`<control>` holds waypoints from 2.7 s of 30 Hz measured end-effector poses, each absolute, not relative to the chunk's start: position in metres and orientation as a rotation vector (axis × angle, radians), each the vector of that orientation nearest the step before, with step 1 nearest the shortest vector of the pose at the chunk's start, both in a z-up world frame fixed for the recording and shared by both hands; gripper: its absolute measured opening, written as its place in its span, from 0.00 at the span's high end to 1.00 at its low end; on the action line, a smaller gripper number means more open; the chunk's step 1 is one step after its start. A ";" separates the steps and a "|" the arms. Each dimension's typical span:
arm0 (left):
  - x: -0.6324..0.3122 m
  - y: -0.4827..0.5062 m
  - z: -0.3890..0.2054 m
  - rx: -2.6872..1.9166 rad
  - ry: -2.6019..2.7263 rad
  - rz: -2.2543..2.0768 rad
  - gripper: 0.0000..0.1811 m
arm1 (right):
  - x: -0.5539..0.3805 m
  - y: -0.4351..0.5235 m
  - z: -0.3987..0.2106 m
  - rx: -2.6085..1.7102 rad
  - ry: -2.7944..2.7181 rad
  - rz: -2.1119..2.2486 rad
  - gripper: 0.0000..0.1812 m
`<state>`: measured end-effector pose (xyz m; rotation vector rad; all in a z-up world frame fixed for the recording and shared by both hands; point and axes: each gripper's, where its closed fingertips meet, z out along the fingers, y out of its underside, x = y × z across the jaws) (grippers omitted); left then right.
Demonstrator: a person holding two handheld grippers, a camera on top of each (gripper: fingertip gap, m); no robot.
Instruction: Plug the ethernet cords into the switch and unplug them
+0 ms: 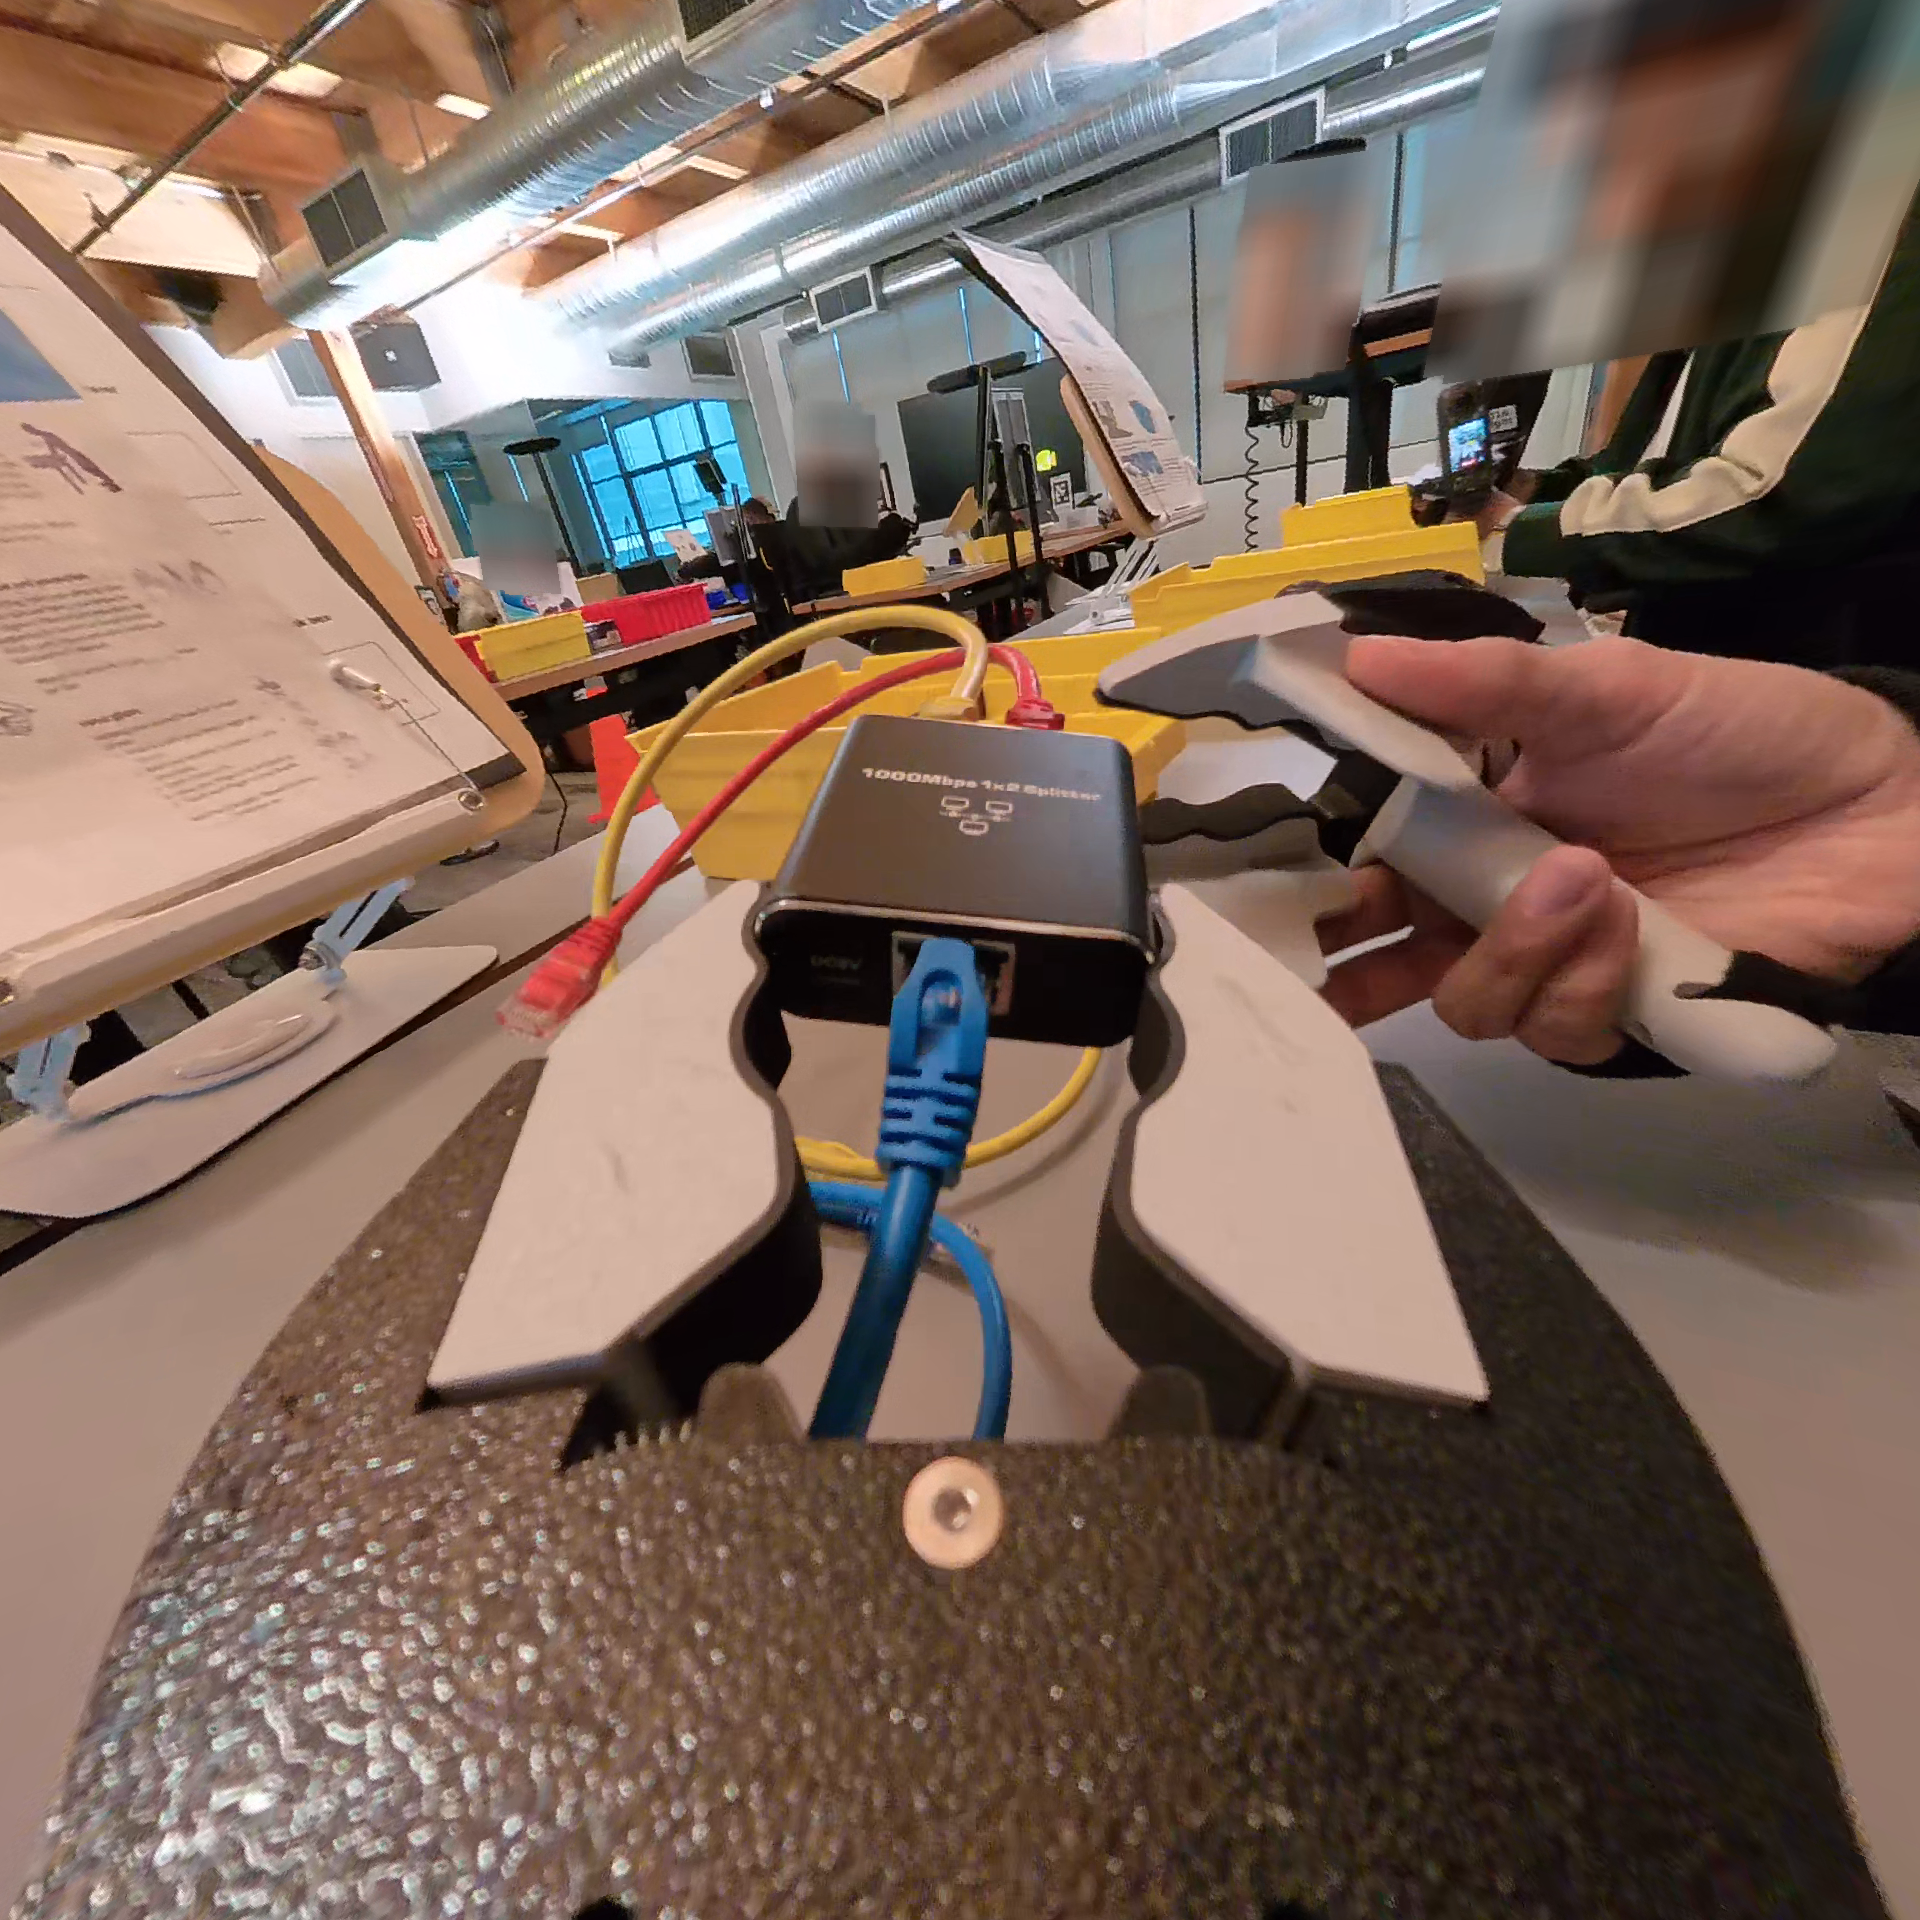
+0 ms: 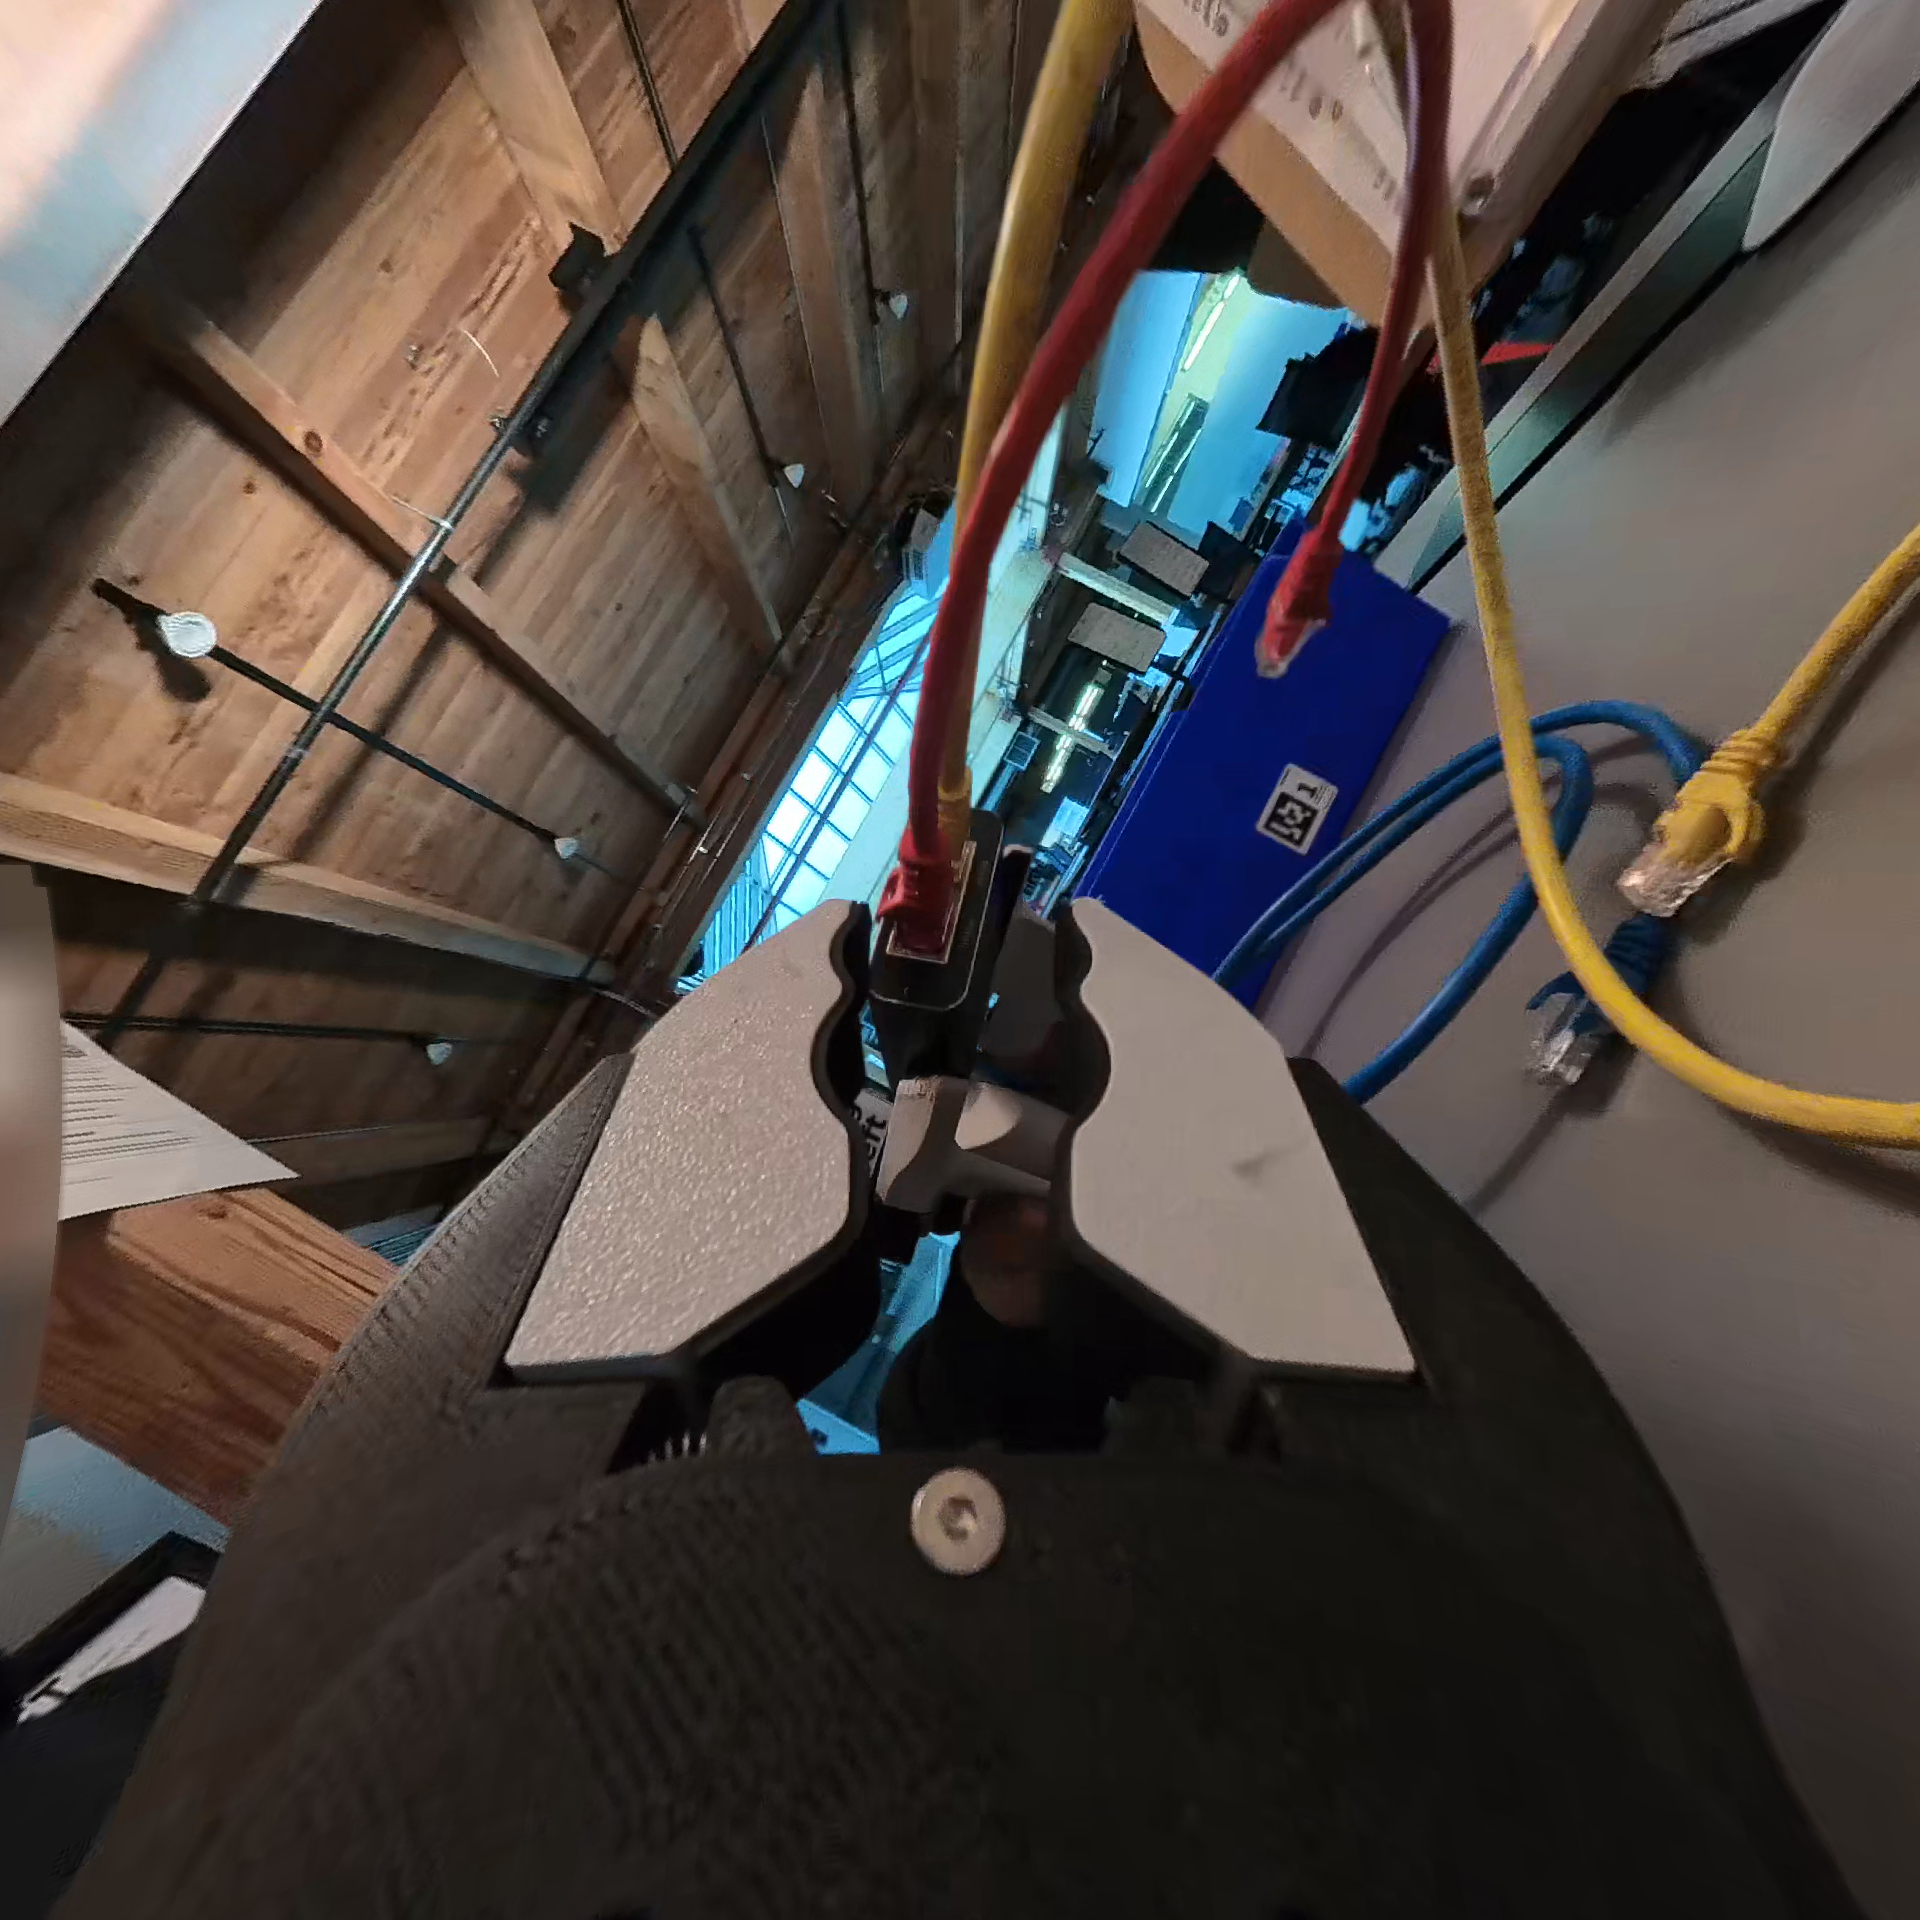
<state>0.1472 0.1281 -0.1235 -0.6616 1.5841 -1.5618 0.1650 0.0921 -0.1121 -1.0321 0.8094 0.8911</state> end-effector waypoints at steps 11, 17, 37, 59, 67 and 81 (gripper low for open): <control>0.151 0.127 -0.130 -0.661 1.611 -1.452 0.65 | 0.159 0.110 -0.113 -0.870 0.932 0.941 0.89; 0.156 0.127 -0.133 -0.708 1.607 -1.433 0.65 | 0.167 0.110 -0.116 -0.778 1.005 0.930 0.88; 0.160 0.126 -0.140 -0.725 1.620 -1.342 0.65 | 0.174 0.107 -0.122 -0.747 1.012 0.930 0.93; 0.163 0.132 -0.142 -0.695 1.602 -1.234 0.65 | 0.173 0.115 -0.127 -0.846 0.844 0.890 0.93; 0.165 0.135 -0.140 -0.706 1.566 -1.136 0.65 | 0.178 0.119 -0.128 -0.841 0.817 0.925 0.93; 0.164 0.144 -0.133 -0.729 1.507 -1.179 0.65 | 0.177 0.129 -0.119 -0.894 0.781 0.937 0.93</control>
